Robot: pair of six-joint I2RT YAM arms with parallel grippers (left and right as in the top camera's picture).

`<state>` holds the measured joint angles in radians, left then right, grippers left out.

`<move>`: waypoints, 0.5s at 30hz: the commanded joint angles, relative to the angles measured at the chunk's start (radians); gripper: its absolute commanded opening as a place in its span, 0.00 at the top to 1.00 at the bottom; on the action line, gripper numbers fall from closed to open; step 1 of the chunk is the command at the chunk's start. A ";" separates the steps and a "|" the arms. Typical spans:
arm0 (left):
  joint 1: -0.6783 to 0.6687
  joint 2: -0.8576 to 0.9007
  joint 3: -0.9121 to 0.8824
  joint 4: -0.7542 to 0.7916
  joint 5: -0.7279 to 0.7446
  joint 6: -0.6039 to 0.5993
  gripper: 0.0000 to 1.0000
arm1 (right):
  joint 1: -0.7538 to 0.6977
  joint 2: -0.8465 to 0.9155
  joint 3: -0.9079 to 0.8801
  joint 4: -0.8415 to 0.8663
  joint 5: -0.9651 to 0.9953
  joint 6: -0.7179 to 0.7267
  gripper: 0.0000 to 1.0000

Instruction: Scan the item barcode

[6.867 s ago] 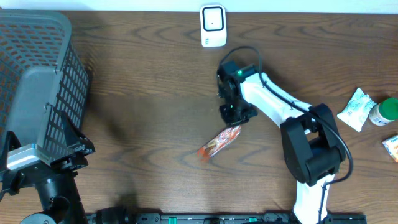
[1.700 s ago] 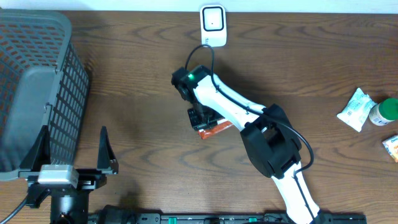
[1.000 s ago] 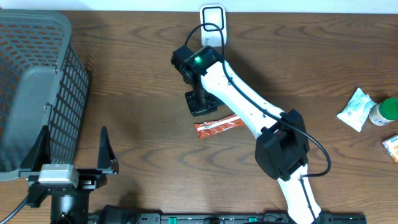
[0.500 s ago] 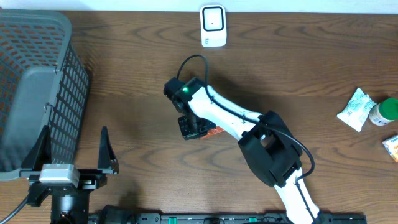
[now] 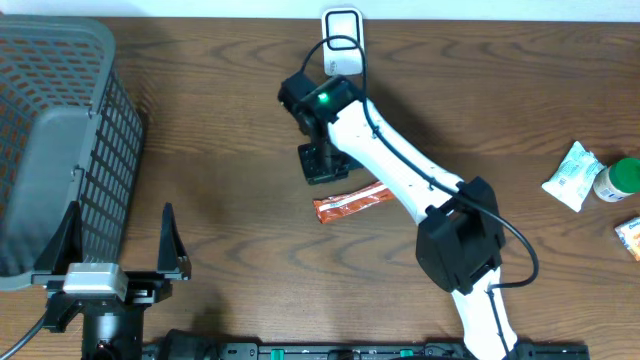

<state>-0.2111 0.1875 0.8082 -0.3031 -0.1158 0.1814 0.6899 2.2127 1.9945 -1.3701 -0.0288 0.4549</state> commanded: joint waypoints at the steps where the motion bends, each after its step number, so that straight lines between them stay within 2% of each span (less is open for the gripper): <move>1: 0.004 -0.007 -0.006 0.004 -0.008 0.009 0.02 | 0.016 -0.001 -0.138 0.078 -0.018 -0.014 0.99; 8: 0.004 -0.006 -0.006 0.004 -0.008 0.009 0.02 | 0.045 -0.001 -0.347 0.286 -0.172 -0.014 0.99; 15: 0.004 -0.005 -0.006 0.004 -0.008 0.009 0.02 | 0.025 -0.003 -0.256 0.238 -0.191 -0.068 0.99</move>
<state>-0.2111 0.1875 0.8082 -0.3035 -0.1158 0.1814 0.7238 2.2047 1.6814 -1.1080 -0.1787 0.4370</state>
